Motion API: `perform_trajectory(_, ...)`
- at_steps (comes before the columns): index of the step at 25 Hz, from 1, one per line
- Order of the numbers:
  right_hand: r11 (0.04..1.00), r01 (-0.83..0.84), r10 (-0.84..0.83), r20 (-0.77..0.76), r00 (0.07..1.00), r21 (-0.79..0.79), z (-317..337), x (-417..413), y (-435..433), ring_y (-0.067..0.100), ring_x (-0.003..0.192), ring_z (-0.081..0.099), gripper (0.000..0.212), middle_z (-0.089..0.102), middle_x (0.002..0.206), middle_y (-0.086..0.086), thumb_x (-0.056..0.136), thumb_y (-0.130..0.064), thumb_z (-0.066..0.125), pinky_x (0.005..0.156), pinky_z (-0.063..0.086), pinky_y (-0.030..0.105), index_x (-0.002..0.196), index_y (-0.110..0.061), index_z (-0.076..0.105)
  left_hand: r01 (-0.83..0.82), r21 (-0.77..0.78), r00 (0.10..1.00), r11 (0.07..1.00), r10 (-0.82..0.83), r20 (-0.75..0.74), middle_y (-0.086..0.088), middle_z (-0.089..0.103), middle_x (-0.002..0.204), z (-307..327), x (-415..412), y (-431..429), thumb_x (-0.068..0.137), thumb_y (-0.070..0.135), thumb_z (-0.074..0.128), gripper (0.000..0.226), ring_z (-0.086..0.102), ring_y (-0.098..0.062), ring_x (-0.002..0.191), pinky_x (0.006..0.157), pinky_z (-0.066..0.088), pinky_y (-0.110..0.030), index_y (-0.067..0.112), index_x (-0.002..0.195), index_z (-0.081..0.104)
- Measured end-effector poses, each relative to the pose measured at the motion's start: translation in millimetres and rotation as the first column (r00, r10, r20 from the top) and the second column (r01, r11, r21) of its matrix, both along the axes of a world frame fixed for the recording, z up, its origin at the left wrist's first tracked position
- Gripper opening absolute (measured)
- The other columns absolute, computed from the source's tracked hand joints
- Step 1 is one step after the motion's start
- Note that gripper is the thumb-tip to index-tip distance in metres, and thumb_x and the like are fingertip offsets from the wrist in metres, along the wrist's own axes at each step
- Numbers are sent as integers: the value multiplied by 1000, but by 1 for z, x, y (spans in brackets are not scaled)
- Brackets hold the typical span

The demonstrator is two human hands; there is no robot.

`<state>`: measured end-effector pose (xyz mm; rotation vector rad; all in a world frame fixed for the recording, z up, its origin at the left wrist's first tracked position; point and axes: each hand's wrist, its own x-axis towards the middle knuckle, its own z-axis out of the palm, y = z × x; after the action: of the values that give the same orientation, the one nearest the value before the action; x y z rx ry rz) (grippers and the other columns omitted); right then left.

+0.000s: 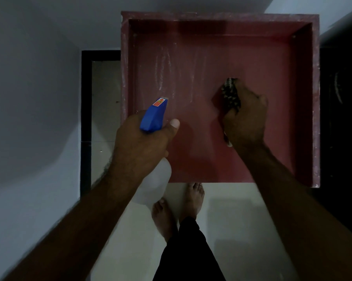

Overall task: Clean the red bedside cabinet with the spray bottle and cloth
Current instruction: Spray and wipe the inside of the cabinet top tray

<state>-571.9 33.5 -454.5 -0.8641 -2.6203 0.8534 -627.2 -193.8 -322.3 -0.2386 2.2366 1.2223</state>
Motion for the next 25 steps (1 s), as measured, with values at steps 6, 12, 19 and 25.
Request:
perform_trajectory(6,998,-56,53,64,996,32,11,-10,-27,26,110,51,67,69,126,1,80,-15,40,86,33,17,143,-25,60,-28,10,999,1000,28,-23,-25,67,84,2,-4,1,86,38,75,42,66,-13,53,47,48,-10,0,97,60)
perform_trajectory(12,909,-403,391,120,913,103,15,-12,-76,37,116,56,65,72,128,4,74,-17,64,90,48,49,139,-17,64,-23,17,1000,1000,23,3,-16,66,74,3,-6,0,86,37,73,30,66,-11,52,50,52,-16,10,88,61)
perform_trajectory(19,874,-472,455,145,878,118,12,-15,-68,37,121,56,65,68,137,3,79,-27,62,94,47,50,143,-18,61,-35,-17,999,999,35,-2,-8,67,75,6,-10,0,87,38,73,27,68,-16,58,61,56,-30,14,92,60)
perform_trajectory(25,981,-147,132,115,985,126,14,-26,-62,37,117,54,66,71,128,4,75,-7,56,89,49,48,141,-17,62,-41,-22,999,999,41,9,-18,69,81,1,-13,0,87,39,72,32,68,-15,57,57,51,-23,10,93,60)
